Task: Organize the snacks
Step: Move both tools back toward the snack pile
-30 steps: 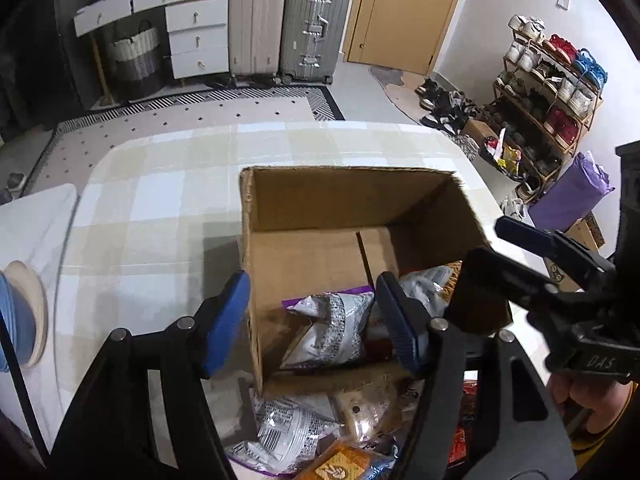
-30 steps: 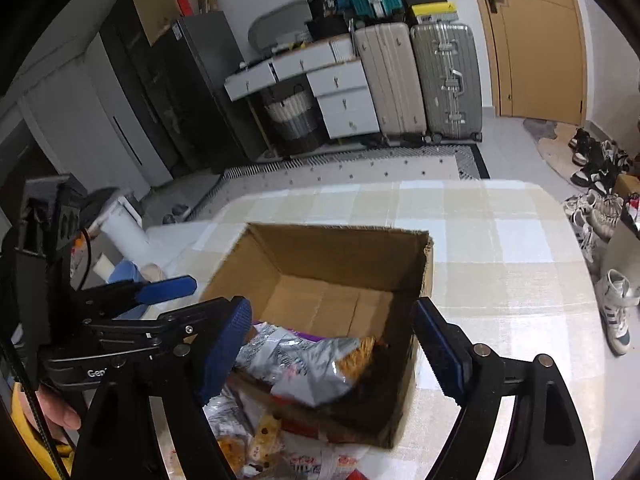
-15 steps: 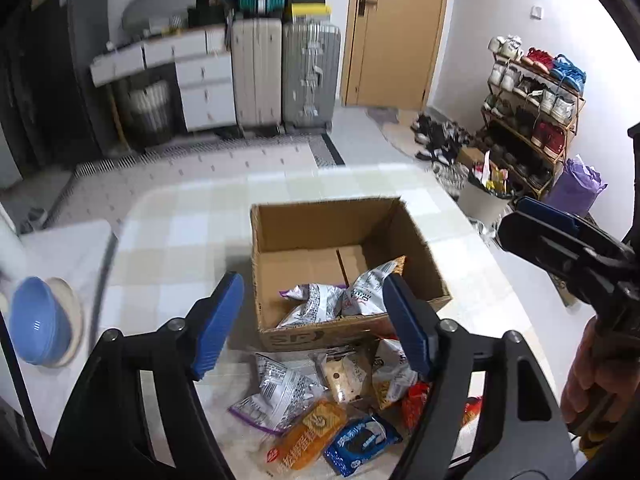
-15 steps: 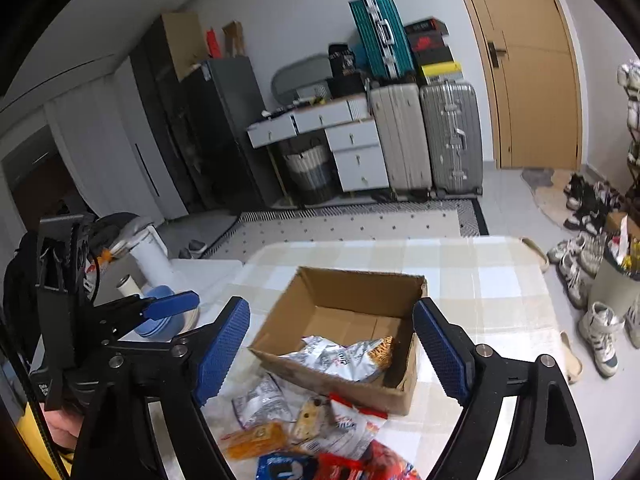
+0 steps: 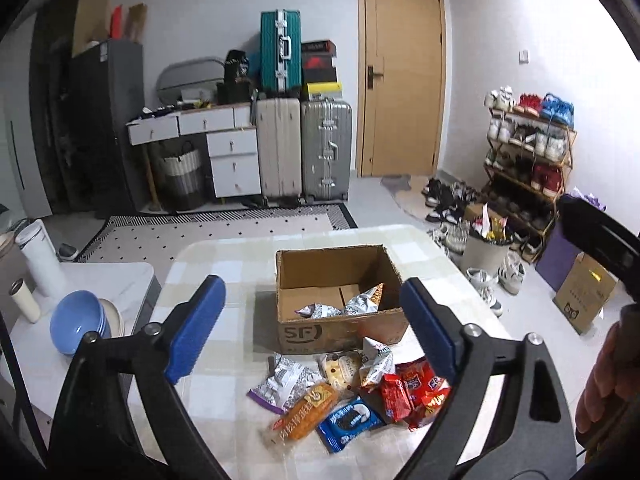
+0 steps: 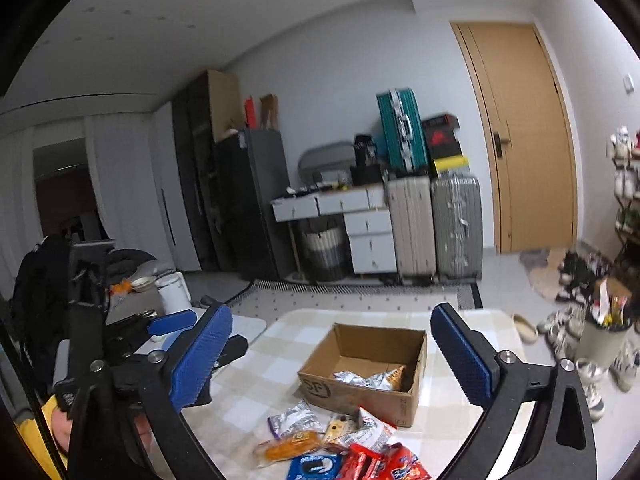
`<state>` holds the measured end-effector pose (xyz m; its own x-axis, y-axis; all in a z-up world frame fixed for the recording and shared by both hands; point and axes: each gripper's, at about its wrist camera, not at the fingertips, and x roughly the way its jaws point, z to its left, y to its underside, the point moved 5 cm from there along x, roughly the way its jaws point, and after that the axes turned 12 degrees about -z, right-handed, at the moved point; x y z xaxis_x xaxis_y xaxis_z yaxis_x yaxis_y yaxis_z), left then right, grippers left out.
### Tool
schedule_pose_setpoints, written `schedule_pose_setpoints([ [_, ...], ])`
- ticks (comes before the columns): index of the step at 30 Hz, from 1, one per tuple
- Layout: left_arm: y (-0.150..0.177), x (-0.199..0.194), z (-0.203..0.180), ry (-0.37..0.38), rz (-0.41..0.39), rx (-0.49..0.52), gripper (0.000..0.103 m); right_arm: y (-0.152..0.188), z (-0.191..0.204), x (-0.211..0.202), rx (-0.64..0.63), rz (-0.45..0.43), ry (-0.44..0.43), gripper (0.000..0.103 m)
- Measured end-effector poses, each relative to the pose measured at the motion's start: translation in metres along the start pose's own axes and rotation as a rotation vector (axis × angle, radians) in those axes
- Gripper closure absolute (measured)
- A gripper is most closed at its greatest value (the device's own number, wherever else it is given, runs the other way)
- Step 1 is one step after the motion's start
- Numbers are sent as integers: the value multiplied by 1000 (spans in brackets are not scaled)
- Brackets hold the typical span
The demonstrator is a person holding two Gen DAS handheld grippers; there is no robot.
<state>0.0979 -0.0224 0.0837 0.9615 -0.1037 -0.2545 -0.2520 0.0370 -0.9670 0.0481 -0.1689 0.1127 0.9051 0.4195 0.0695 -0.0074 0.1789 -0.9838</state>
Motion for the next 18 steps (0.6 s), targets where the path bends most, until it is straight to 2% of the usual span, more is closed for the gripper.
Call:
schedule_pose_setpoints([
  [2, 0, -21, 3, -16, -30, -13, 0, 2, 9, -19, -25, -28, -5, 1],
  [8, 13, -76, 14, -59, -109, -11, 1, 27, 23, -63, -23, -65, 13, 1],
  [11, 30, -100, 24, -58, -142, -42, 1, 46, 19, -74, -22, -67, 49, 1],
  [16, 66, -111, 41, -94, -180, -28, 1, 84, 7, -75, -41, -27, 96, 1],
  [18, 80, -96, 47, -90, -159, -29, 1, 102, 2, -74, -26, 6, 106, 1],
])
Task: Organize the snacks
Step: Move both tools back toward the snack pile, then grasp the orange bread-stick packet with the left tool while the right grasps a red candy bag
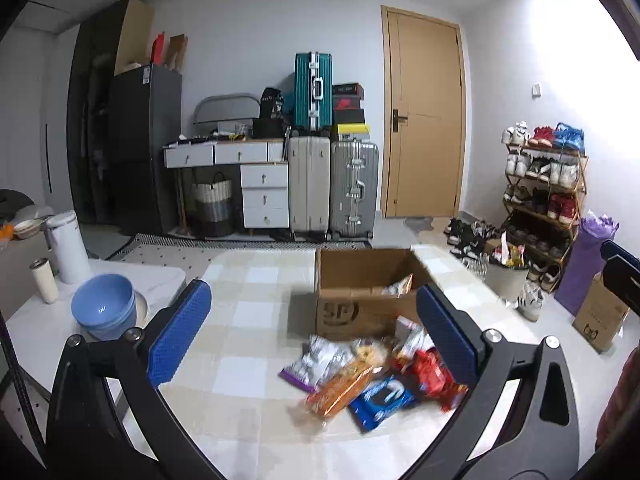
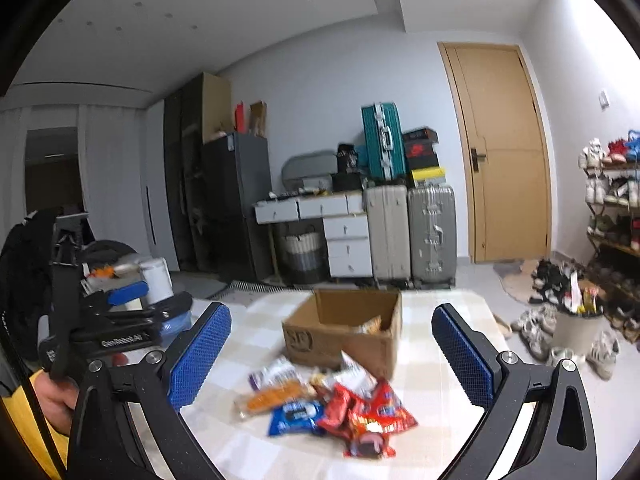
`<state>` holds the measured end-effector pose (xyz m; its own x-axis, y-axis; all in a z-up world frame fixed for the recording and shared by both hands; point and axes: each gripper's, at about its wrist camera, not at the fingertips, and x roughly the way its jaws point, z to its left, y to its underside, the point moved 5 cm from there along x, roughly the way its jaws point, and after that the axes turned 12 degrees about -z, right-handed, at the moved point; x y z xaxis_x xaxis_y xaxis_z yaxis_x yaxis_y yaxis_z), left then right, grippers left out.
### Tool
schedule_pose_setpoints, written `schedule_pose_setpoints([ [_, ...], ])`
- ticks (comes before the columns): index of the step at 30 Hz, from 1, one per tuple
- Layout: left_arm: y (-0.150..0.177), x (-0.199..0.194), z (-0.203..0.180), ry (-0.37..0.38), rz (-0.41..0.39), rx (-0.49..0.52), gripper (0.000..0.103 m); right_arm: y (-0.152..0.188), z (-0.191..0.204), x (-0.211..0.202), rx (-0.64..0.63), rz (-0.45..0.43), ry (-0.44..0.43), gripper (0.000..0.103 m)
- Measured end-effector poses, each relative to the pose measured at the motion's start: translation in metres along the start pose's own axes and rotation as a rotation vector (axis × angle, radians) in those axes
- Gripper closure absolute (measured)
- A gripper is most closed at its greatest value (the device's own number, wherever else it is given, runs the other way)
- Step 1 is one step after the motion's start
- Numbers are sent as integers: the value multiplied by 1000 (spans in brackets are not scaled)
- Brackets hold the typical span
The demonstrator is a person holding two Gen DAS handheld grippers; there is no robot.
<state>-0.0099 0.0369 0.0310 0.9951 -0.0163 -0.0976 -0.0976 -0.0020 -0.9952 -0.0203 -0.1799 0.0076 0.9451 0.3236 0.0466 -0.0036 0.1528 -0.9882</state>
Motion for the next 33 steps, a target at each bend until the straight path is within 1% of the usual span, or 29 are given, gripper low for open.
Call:
schedule_pose_setpoints([
  [1, 7, 3, 3, 6, 8, -5, 1, 11, -3, 2, 10, 23, 7, 1],
  [4, 42, 11, 10, 12, 67, -23, 1, 36, -12, 11, 37, 83, 17, 1],
  [5, 53, 24, 11, 13, 94, -26, 1, 45, -14, 14, 49, 101, 21, 1],
  [7, 75, 36, 12, 18, 142, -32, 1, 64, -17, 20, 63, 145, 27, 1],
  [9, 96, 48, 12, 24, 204, -41, 1, 78, -19, 31, 76, 188, 33, 1],
  [12, 120, 63, 5, 36, 256, -54, 1, 92, -21, 38, 104, 217, 29, 1],
  [17, 139, 80, -3, 39, 283, -46, 1, 109, -23, 49, 117, 259, 34, 1],
  [22, 151, 90, -6, 32, 321, -44, 1, 124, -30, 60, 132, 303, 47, 1],
  [26, 163, 103, -3, 26, 354, -42, 1, 142, -39, 74, 158, 359, 69, 1],
  [28, 166, 110, -3, 25, 367, -38, 1, 154, -45, 84, 189, 398, 64, 1],
  [30, 173, 120, -3, 26, 387, -39, 1, 166, -52, 93, 203, 435, 79, 1],
  [33, 183, 137, -2, 30, 422, -52, 1, 176, -62, 105, 229, 463, 93, 1],
])
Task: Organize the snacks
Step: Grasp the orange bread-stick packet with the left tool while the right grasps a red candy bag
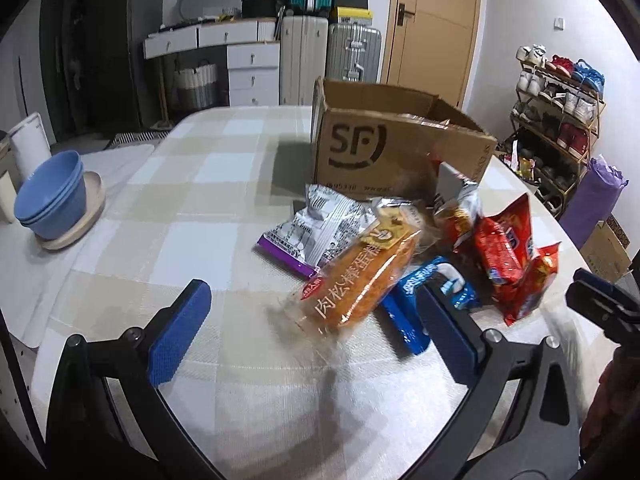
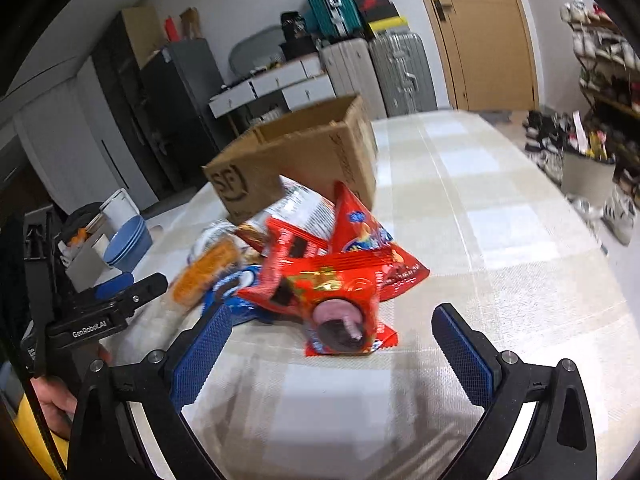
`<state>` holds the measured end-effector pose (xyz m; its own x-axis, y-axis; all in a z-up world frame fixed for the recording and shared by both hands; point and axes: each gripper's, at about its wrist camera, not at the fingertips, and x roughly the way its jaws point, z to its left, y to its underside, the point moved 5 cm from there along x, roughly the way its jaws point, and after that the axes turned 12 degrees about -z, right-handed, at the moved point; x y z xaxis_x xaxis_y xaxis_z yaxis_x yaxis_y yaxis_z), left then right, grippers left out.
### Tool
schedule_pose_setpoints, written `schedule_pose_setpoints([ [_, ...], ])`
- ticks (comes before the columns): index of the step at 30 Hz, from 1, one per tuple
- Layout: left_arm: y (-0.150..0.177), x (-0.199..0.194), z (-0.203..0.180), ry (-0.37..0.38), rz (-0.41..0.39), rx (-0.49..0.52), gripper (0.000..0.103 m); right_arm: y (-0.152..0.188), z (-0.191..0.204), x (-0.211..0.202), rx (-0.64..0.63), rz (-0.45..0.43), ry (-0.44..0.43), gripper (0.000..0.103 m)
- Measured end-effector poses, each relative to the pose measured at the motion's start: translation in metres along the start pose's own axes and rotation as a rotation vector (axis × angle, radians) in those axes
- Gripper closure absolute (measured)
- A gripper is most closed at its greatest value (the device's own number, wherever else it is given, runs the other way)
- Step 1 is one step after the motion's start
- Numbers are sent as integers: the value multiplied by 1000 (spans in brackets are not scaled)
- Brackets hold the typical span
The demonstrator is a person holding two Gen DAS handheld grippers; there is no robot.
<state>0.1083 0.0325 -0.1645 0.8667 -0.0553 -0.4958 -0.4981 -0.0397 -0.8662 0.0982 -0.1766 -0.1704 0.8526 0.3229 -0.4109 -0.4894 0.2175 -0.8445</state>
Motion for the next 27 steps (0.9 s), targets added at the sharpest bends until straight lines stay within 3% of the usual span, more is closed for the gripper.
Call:
schedule_pose_setpoints([
  [1, 1, 5, 1, 4, 12, -5, 1, 0, -3, 5, 7, 9, 4, 3],
  [3, 4, 20, 4, 11, 56, -15, 1, 0, -6, 14, 18, 32, -9, 17],
  [7, 7, 45, 7, 28, 114, -46, 1, 3, -9, 32, 31, 85, -24, 23],
  [9, 7, 56, 7, 46, 135, -66, 1, 5, -9, 40, 39, 113, -48, 40],
  [12, 9, 70, 8, 55, 161, -74, 1, 8, -11, 45, 67, 139, -78, 54],
  [16, 11, 89, 7, 110, 216, -109, 1, 10, -15, 43, 122, 128, -118, 57],
  [19, 8, 97, 5, 129, 213, -124, 2, 9, -12, 41, 115, 113, -137, 58],
  [25, 6, 103, -8, 199, 215, -86, 40, 8, -13, 36, 122, 97, -156, 58],
  [26, 5, 102, -14, 214, 209, -61, 56, 8, -13, 35, 124, 97, -157, 58],
  [27, 5, 103, -18, 215, 214, -42, 63, 8, -14, 34, 126, 94, -157, 58],
])
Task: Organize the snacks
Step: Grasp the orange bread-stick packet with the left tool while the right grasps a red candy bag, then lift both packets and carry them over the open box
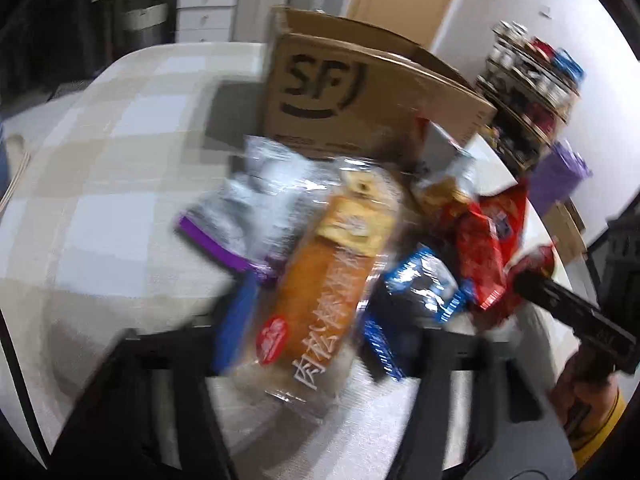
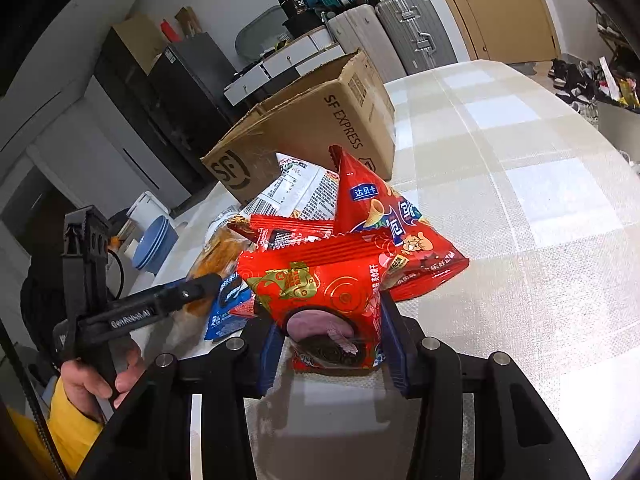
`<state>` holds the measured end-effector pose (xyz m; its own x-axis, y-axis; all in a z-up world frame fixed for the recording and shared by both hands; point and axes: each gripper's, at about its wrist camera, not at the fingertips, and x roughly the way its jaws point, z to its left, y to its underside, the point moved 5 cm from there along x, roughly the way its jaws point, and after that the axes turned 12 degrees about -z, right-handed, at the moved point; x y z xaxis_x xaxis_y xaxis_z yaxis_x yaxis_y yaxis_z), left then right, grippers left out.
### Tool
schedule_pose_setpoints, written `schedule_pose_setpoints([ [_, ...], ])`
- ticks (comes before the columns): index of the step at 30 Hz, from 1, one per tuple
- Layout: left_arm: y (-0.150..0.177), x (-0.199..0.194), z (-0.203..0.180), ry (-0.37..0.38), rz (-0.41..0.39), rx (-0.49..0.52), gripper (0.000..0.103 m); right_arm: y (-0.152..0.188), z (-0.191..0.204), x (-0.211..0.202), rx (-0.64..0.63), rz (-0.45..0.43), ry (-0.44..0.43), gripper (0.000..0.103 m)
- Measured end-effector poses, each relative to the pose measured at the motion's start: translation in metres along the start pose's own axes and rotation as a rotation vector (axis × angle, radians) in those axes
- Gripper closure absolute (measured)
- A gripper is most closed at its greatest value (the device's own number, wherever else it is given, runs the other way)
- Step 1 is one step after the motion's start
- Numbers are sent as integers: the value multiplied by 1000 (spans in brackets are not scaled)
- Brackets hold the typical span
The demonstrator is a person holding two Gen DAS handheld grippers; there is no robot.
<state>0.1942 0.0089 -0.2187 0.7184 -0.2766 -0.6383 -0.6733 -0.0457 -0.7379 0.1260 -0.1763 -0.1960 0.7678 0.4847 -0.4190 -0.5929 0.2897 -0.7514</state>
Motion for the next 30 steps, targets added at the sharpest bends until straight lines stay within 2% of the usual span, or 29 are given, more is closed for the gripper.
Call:
schedule_pose_setpoints([
  [3, -1, 4, -6, -8, 3, 35, 68, 0, 1, -2, -4, -4, -8, 58],
  [10, -5, -1, -6, -24, -5, 31, 70, 0, 10, -6, -27, -18, -50, 58],
  [14, 6, -25, -7, -27, -24, 31, 70, 0, 12, -10, -35, -34, -54, 58],
  [23, 3, -74, -12, -22, -88, 29, 70, -4, 10, -20, -14, -62, -50, 58],
  [30, -5, -117, -25, -8, -182, 58, 70, -23, 34, -56, -51, -121, -65, 58],
])
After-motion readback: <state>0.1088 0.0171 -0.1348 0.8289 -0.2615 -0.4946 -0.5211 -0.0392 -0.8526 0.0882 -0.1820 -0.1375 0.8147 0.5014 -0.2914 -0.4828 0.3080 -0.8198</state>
